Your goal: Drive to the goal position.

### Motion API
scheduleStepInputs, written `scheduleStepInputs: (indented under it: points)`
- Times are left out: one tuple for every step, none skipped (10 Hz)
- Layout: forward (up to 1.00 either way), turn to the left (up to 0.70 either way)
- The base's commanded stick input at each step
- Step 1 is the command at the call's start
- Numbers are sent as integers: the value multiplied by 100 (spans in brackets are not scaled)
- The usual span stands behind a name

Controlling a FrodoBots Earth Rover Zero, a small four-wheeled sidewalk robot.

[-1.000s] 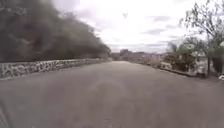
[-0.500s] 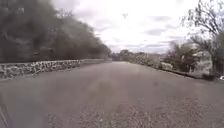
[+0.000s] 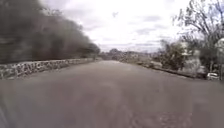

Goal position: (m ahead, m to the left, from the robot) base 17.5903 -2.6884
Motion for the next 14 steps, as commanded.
scheduleStepInputs:
  points:
    - [70, 0]
    - [70, 0]
    - [70, 0]
    - [70, 0]
    - [70, 0]
    - [70, 0]
    - [70, 0]
    - [70, 0]
    - [70, 0]
    - [70, 0]
    - [70, 0]
    - [70, 0]
    - [70, 0]
    - [70, 0]
